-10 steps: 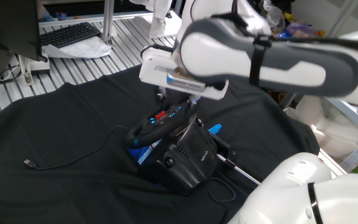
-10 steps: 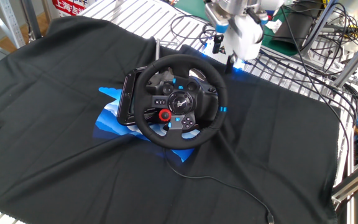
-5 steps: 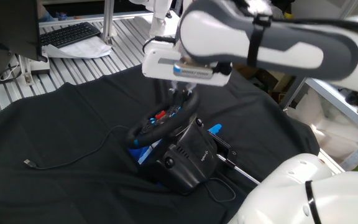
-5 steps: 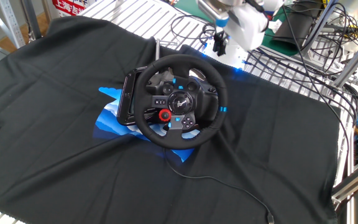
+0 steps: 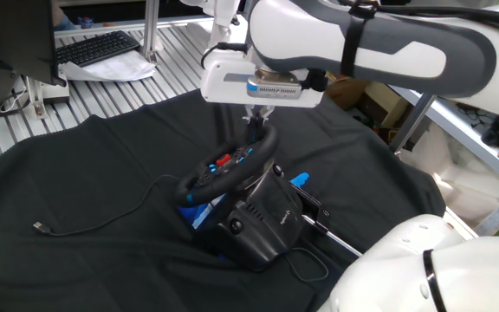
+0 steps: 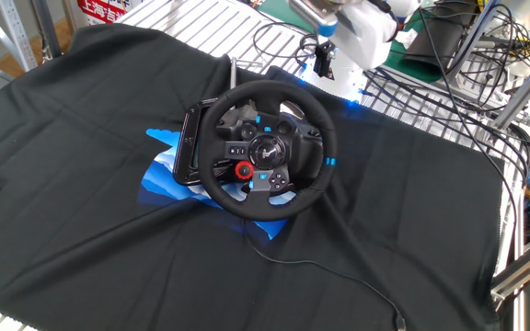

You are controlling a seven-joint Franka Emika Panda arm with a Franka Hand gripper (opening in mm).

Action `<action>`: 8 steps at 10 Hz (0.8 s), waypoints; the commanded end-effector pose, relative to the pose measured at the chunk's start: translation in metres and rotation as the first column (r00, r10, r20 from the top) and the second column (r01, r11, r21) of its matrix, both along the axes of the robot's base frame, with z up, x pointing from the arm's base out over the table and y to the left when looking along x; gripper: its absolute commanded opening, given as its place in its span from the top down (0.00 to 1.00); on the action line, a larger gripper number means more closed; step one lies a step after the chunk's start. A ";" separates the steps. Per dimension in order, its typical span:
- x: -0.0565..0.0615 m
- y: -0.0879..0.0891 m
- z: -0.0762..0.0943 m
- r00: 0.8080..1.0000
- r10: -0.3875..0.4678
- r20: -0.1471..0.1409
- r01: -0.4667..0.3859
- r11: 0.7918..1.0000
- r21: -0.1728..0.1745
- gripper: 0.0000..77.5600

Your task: Rotate the steering wheel 90 degrees clockwise

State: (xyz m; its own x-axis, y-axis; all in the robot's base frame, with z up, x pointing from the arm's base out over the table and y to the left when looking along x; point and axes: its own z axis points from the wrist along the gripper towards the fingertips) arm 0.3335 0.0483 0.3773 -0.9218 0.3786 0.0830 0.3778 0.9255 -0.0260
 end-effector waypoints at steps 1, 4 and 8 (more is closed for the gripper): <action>0.102 -0.083 -0.007 0.812 0.584 -0.005 -0.582 0.809 -0.083 0.97; 0.103 -0.082 -0.008 0.809 0.588 -0.004 -0.587 0.806 -0.071 0.97; 0.103 -0.082 -0.008 0.812 0.583 -0.009 -0.582 0.809 -0.080 0.97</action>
